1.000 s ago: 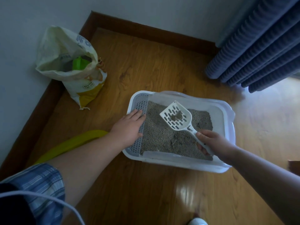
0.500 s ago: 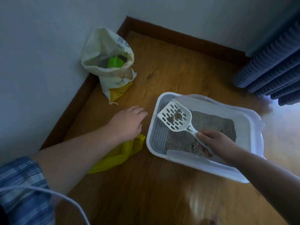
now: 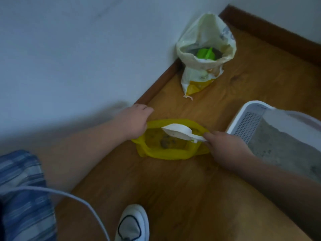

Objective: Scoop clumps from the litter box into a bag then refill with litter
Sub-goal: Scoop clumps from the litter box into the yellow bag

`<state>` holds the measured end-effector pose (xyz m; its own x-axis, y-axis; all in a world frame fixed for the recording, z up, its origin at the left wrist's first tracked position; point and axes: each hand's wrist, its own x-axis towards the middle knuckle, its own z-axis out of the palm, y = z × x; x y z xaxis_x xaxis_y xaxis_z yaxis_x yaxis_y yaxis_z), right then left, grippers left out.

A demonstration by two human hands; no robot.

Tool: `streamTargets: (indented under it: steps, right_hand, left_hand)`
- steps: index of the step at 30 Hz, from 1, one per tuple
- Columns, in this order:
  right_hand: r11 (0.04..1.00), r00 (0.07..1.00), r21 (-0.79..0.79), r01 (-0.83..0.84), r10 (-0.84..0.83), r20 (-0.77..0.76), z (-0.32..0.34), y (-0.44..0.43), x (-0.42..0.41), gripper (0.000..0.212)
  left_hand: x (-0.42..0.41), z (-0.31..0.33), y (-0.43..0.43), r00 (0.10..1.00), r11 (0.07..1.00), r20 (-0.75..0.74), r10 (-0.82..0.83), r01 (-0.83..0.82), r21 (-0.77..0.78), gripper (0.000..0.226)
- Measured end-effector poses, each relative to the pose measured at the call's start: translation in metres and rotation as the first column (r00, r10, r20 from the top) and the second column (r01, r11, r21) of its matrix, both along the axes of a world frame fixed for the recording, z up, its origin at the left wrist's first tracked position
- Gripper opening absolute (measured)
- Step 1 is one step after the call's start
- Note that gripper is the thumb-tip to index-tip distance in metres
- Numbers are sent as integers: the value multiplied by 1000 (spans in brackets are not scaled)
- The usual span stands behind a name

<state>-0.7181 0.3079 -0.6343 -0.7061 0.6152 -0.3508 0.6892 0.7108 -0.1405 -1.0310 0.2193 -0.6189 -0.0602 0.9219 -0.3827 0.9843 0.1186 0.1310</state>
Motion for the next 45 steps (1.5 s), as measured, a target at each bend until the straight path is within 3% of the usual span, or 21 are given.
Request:
streamTargets:
  steps: [5, 8, 11, 13, 20, 24, 27, 31, 33, 39, 45]
  right_hand:
    - [985, 996, 157, -67, 56, 68, 2, -2, -4, 16]
    - [987, 987, 14, 159, -159, -10, 9, 6, 6, 21]
    - [825, 861, -343, 448, -502, -83, 25, 22, 24, 27]
    - [746, 792, -427, 510, -601, -105, 36, 34, 45, 34]
    - [502, 542, -539, 676, -835, -97, 73, 55, 177, 33]
    - [387, 430, -461, 798, -903, -13, 83, 44, 260, 36]
    - [330, 401, -371, 868, -906, 133, 82, 30, 306, 36]
    - [300, 362, -205, 932, -819, 445, 76, 25, 343, 35]
    - [324, 367, -175, 930, -772, 519, 71, 28, 347, 33]
    - [503, 514, -188, 844, -656, 552, 45, 49, 329, 41]
    - [554, 613, -283, 783, -611, 501, 21, 55, 302, 47]
  left_hand:
    - [0, -1, -8, 998, 999, 35, -42, 43, -16, 51]
    - [12, 2, 0, 997, 998, 28, -69, 69, -2, 51]
    - [37, 4, 18, 991, 992, 25, -130, 129, 8, 51]
    - [62, 4, 33, 980, 981, 46, -193, 190, 46, 50]
    - [187, -4, 86, 885, 889, 115, -451, 434, 146, 51]
    - [244, -14, 102, 826, 839, 155, -542, 520, 158, 50]
    - [271, -24, 109, 805, 820, 160, -572, 557, 131, 54]
    - [288, -36, 111, 802, 811, 124, -585, 583, 56, 61]
    - [290, -40, 110, 804, 810, 96, -586, 584, 54, 62]
    - [281, -47, 112, 843, 846, 71, -534, 533, 31, 71]
    - [274, -47, 121, 849, 850, 99, -518, 525, -49, 82]
